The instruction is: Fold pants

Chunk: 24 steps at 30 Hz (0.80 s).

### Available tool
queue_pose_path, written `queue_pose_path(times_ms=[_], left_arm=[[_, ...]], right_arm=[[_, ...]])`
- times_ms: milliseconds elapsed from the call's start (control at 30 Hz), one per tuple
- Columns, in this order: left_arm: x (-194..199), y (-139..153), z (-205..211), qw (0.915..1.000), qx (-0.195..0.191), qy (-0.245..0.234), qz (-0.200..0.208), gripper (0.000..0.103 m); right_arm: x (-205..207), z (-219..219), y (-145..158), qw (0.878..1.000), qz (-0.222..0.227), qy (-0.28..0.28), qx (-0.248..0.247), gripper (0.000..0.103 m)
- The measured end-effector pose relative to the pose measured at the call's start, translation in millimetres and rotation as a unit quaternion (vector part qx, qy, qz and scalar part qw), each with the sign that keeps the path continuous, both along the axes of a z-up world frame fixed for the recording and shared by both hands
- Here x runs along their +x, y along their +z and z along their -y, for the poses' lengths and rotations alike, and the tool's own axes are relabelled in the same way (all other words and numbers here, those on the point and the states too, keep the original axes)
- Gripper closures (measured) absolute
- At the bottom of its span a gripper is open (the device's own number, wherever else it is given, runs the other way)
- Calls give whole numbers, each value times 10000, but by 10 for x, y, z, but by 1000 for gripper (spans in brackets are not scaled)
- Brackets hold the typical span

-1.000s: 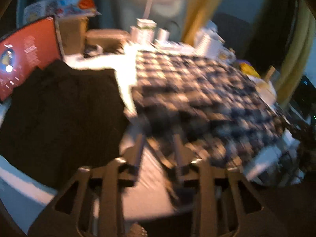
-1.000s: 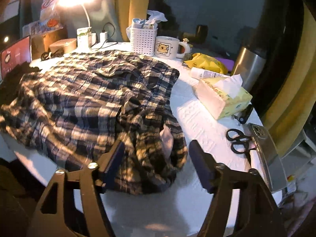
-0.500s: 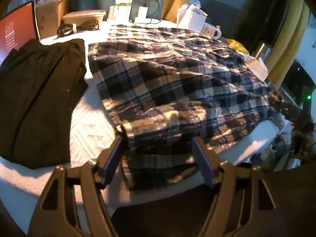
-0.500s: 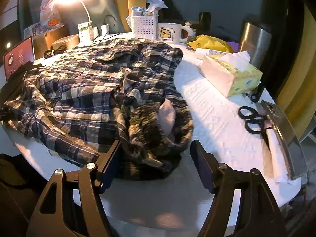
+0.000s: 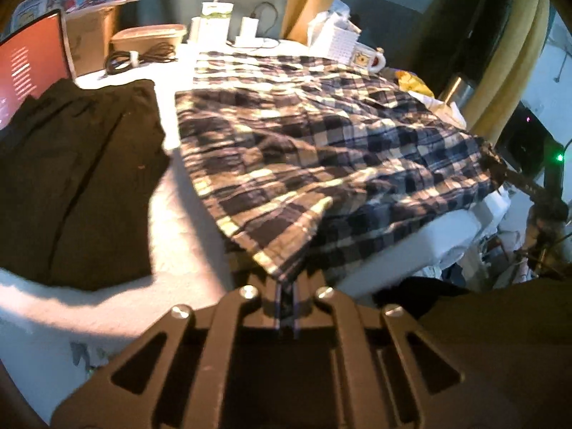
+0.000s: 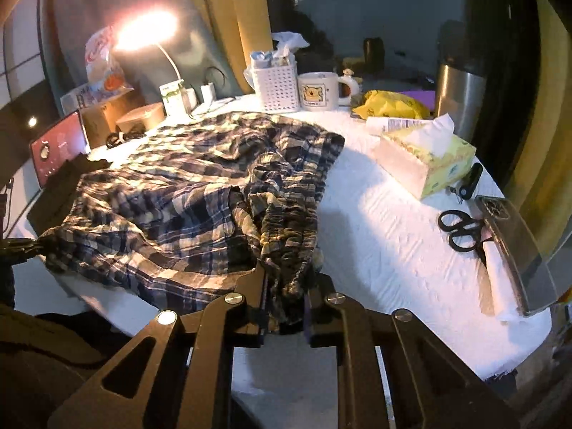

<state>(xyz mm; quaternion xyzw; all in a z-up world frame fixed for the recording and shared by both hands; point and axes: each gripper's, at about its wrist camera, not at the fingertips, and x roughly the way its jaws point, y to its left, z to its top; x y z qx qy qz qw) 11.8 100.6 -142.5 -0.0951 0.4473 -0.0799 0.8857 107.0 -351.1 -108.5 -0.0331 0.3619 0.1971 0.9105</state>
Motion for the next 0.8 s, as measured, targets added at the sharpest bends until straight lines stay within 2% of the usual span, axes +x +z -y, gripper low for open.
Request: queue_pose_path(times_ms=[100, 267, 333, 467, 500, 567, 600, 633, 700, 800], left_arm=[[-98, -69, -27, 9997, -38, -13, -229, 100], [-245, -334, 50, 9974, -229, -121, -670, 100], [-276, -339, 48, 9967, -263, -201, -735, 99], [-317, -155, -89, 9970, -179, -388, -639, 98], [-318, -111, -138, 9974, -107, -374, -615, 97], [-353, 23, -327, 9986, 55, -232, -465, 95], [-385, 108, -452, 9993, 142, -106, -324, 94], [-410, 188, -590, 9997, 168, 16, -192, 93], [-384, 309, -780, 9994, 225, 281, 12, 92], [-105, 475, -978, 9973, 286, 571, 360, 90]], right_arm=[[2, 24, -97, 9999, -150, -57, -35, 87], [33, 41, -436, 9979, -548, -230, -240, 87], [30, 56, -501, 9973, -645, -231, -278, 87], [28, 71, -481, 9967, -684, -105, -433, 86], [46, 97, -459, 9966, -668, -92, -471, 83], [66, 136, -373, 9966, -583, -92, -583, 65], [73, 168, -293, 9967, -444, -126, -667, 47], [89, 189, -241, 9968, -365, -139, -690, 36], [182, 224, -103, 9974, -254, -129, -663, 31], [387, 165, 38, 9970, -101, -35, -761, 28]])
